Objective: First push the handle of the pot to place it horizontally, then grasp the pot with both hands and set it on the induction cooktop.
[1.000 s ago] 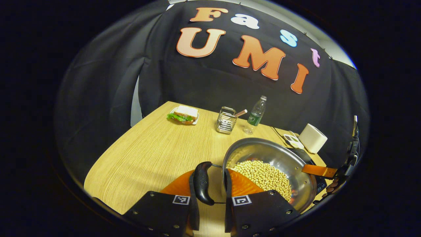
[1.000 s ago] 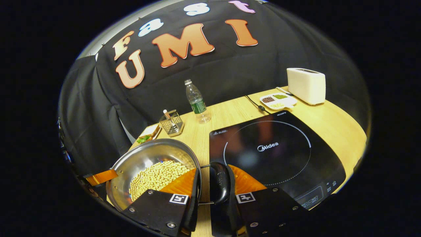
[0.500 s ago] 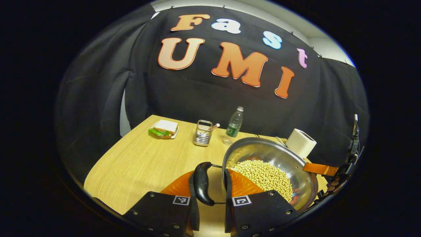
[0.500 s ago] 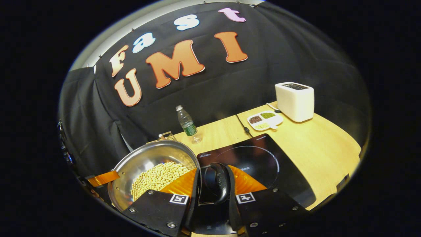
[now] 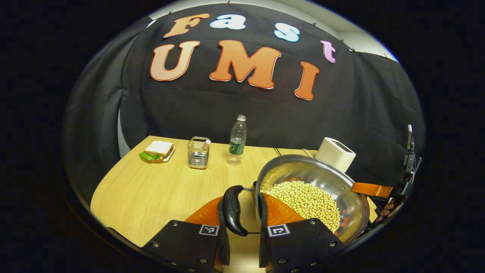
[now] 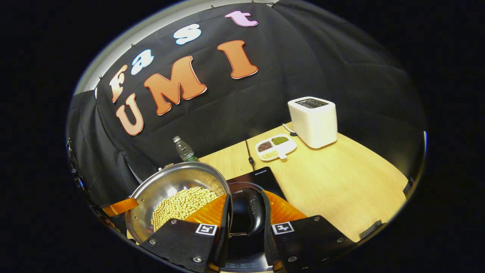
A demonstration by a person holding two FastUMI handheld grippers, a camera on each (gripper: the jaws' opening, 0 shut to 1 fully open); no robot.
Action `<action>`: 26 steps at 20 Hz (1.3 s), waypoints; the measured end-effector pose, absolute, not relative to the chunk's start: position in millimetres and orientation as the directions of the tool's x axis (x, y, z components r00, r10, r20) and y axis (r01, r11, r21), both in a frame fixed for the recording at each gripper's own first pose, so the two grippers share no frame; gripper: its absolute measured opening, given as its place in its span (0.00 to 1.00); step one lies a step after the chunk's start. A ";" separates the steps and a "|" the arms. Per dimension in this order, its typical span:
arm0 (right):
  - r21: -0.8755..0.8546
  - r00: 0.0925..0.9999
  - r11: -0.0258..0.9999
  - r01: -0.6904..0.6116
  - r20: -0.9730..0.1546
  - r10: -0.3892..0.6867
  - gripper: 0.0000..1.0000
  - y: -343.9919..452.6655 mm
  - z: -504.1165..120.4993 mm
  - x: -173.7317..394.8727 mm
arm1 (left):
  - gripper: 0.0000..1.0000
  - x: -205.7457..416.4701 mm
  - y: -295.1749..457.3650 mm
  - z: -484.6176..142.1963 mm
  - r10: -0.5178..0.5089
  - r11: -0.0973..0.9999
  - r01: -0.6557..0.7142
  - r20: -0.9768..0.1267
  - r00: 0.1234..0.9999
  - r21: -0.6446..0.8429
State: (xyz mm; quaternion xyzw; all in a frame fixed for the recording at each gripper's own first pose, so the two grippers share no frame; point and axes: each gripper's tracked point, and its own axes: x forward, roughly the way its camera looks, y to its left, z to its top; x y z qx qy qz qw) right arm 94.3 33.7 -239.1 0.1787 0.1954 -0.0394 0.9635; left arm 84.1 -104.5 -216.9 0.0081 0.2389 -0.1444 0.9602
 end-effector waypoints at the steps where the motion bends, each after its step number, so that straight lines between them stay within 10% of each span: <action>1: 0.325 0.920 0.933 0.155 -0.392 -0.016 0.38 24.7 -240.1 95.7 | 0.31 85.7 -114.6 -223.5 -0.282 0.956 0.287 -0.473 0.835 -0.062; 26: 0.373 0.887 0.891 0.260 -0.457 -0.068 0.38 -55.7 -279.4 100.6 | 0.33 99.8 -196.7 -292.4 -0.327 0.937 0.333 -0.590 0.738 -0.103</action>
